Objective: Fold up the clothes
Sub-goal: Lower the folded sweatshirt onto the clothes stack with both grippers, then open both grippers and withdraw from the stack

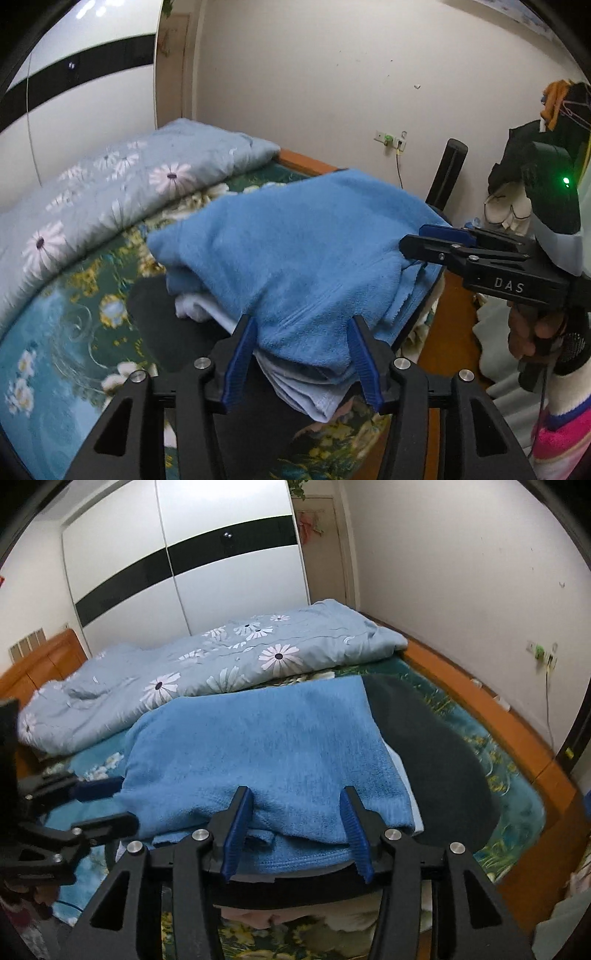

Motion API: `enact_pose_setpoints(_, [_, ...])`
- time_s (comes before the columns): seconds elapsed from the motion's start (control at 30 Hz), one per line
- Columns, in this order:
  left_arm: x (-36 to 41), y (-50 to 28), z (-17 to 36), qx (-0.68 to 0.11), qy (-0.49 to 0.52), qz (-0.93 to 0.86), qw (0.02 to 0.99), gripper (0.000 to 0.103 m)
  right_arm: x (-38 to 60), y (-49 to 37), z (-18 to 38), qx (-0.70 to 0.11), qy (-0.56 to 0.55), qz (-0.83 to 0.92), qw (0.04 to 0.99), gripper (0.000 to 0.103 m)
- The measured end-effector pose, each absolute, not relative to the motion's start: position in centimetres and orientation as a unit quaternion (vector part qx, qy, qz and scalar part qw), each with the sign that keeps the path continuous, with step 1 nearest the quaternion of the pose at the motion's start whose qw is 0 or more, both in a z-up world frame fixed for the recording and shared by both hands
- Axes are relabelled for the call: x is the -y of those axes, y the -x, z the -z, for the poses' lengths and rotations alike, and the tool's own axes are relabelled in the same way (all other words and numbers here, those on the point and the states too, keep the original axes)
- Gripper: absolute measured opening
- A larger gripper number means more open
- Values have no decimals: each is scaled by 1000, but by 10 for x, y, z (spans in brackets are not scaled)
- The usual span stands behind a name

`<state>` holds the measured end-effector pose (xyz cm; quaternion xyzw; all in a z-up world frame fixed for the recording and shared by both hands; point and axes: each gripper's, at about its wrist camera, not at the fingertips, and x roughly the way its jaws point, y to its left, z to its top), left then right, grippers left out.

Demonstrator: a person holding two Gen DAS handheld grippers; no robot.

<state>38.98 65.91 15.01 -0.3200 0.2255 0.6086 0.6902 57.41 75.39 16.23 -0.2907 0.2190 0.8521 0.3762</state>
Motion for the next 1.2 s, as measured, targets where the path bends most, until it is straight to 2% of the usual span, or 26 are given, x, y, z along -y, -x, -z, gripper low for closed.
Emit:
enact_pose_setpoints(0.2, [-638, -381, -168, -182, 317, -605, 708, 57, -731, -578, -176, -201, 265, -854, 400, 51])
enact_pose_setpoints(0.3, [-627, -379, -173, -170, 312, -604, 713, 62, -713, -579, -179, -193, 253, -850, 420, 52])
enact_pose_setpoints(0.43, [-612, -379, -169, -172, 304, -613, 708, 75, -692, -579, -173, -202, 250, -837, 442, 68])
enact_pose_setpoints(0.5, [-604, -380, -165, -170, 303, -613, 710, 82, -686, -578, -169, -209, 253, -838, 436, 70])
enact_pose_setpoints(0.57, [-597, -381, -161, -167, 302, -613, 711, 88, -679, -576, -166, -212, 256, -838, 433, 85])
enact_pose_setpoints(0.7, [-583, -384, -159, -164, 295, -616, 712, 102, -659, -570, -166, -193, 258, -840, 438, 93])
enact_pose_setpoints(0.87, [-566, -384, -159, -156, 289, -621, 712, 103, -642, -566, -166, -188, 253, -843, 435, 103])
enact_pose_setpoints(1.2, [-535, -370, -156, -133, 291, -645, 695, 103, -622, -564, -161, -201, 227, -836, 458, 103])
